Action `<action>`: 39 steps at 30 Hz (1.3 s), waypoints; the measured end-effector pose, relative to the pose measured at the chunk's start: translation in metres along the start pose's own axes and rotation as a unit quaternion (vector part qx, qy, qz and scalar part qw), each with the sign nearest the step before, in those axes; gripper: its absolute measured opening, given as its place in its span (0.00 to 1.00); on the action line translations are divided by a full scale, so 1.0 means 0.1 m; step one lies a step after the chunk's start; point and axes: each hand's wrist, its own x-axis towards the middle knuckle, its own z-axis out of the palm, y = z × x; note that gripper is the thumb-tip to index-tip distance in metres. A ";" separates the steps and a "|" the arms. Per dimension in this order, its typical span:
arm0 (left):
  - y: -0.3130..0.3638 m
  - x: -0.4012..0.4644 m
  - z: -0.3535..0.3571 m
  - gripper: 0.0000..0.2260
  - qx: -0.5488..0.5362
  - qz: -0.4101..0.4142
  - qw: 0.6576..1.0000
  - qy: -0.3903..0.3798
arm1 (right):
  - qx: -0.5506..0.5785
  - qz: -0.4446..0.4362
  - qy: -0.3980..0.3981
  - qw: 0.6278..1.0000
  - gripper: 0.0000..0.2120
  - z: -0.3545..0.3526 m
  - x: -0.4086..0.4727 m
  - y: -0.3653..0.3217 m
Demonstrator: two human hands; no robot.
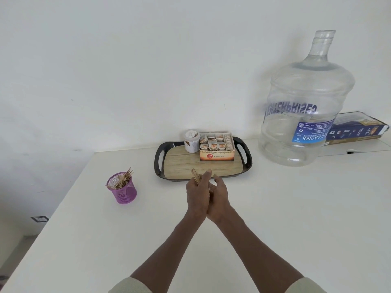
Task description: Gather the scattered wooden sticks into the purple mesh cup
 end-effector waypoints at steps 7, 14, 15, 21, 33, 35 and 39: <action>0.04 0.00 -0.07 0.10 0.034 0.017 0.999 0.014 | -0.058 -0.046 0.011 0.997 0.24 0.00 0.03 -0.04; -0.07 0.01 -0.25 0.14 0.167 0.088 0.981 0.050 | -0.486 -0.239 0.010 0.841 0.10 0.15 -0.04 -0.34; -0.09 0.02 -0.28 0.16 0.185 0.097 0.977 0.054 | -0.563 -0.248 -0.007 0.788 0.09 0.22 -0.05 -0.37; -0.20 0.07 -0.45 0.19 0.221 0.097 0.969 0.056 | -0.787 -0.275 -0.081 0.546 0.07 0.54 -0.11 -0.32; -0.31 0.14 -1.01 0.16 0.281 0.104 0.950 0.085 | -0.890 -0.227 -0.092 0.386 0.10 0.97 -0.07 0.22; -0.34 0.15 -1.16 0.15 0.284 0.116 0.947 0.095 | -0.890 -0.231 -0.089 0.383 0.12 1.04 0.00 0.25; -0.52 0.18 -1.58 0.08 0.359 0.124 0.919 0.109 | -0.870 -0.282 -0.066 0.398 0.11 1.22 0.17 0.24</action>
